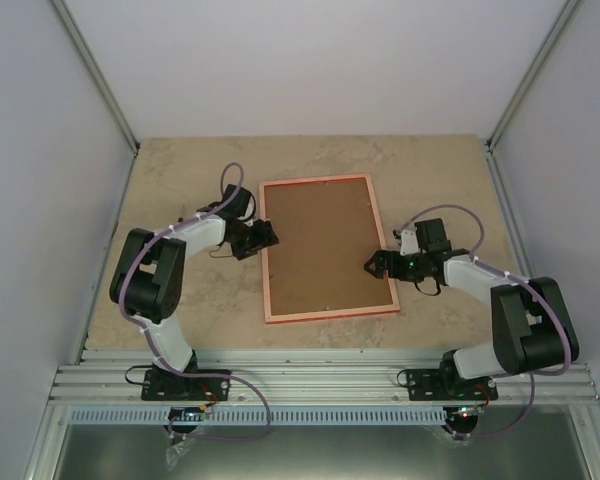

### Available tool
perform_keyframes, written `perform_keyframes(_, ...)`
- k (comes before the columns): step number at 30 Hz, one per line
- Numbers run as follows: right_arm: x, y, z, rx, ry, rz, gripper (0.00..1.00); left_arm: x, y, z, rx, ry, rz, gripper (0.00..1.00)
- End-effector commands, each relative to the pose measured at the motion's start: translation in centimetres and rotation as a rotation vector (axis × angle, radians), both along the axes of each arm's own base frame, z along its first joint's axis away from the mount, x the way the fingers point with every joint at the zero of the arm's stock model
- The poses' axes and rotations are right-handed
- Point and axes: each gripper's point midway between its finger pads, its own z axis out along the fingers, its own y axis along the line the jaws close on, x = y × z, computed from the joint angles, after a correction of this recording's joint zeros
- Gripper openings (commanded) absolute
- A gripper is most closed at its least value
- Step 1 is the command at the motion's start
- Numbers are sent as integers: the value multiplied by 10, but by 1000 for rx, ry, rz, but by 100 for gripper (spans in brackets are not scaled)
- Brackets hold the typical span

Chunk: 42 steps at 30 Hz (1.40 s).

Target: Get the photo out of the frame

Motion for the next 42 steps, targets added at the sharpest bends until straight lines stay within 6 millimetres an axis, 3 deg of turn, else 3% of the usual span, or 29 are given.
perform_keyframes(1,-12,-7,-5,-26,33,-33,98,-16,36,-20,201,61,42,75)
perform_keyframes(5,-11,-14,-4,-67,23,-46,98,-9,49,-2,259,12,69,80)
perform_keyframes(9,-4,-21,10,-99,-33,-68,98,-2,70,20,311,-34,110,84)
perform_keyframes(19,12,-32,49,-158,-211,-87,98,19,180,53,412,-68,356,89)
perform_keyframes(22,11,-33,54,-160,-238,-83,98,28,211,54,437,-43,422,89)
perform_keyframes(28,8,-29,62,-131,-286,-60,98,50,251,48,523,-3,452,89)
perform_keyframes(36,12,-30,66,-145,-300,-55,98,65,262,21,584,84,368,77)
perform_keyframes(42,14,-30,68,-150,-305,-59,98,68,265,3,590,126,341,61)
